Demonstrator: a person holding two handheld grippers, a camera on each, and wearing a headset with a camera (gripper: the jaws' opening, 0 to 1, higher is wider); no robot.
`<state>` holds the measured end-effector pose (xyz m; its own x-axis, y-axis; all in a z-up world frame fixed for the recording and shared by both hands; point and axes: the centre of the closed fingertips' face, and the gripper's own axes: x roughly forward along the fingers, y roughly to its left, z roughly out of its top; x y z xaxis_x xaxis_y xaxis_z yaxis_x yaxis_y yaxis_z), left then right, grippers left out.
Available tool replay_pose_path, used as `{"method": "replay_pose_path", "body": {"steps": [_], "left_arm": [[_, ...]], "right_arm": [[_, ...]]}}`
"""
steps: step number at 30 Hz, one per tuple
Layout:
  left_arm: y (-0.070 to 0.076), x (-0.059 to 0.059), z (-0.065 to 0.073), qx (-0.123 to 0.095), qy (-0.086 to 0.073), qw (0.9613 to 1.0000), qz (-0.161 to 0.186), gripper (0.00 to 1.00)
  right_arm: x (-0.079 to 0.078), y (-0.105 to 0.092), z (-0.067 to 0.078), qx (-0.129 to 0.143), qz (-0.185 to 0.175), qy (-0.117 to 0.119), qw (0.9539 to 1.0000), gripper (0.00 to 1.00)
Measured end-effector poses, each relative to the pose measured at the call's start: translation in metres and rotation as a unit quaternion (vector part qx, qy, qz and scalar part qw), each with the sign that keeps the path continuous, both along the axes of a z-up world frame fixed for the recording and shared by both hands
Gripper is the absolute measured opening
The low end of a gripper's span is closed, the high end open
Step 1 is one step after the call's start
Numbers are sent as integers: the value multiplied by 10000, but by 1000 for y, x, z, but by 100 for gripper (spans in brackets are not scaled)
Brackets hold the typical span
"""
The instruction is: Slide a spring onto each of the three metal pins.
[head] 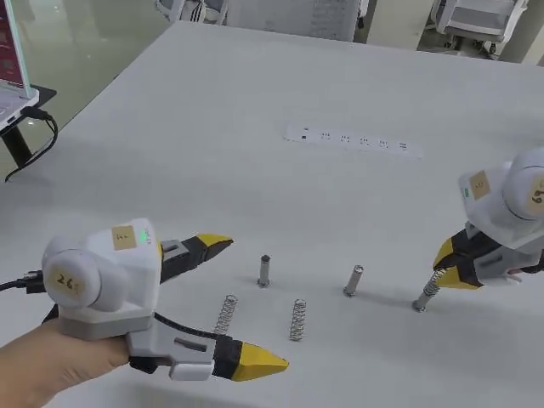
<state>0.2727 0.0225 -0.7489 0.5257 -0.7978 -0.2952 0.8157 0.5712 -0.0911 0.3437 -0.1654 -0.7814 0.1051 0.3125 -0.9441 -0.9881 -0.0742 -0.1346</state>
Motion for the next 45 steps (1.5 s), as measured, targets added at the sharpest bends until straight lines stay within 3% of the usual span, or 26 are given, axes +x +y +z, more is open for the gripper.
{"method": "replay_pose_path", "body": {"steps": [27,45], "left_arm": [[2,2,4,2,-20,10000,6,98],[2,3,3,-15,-22,10000,17,97]], "right_arm": [[-2,-6,-31,-104,-85,147,9998,7],[-4,-6,-29,9,-21,166,9999,11]]}}
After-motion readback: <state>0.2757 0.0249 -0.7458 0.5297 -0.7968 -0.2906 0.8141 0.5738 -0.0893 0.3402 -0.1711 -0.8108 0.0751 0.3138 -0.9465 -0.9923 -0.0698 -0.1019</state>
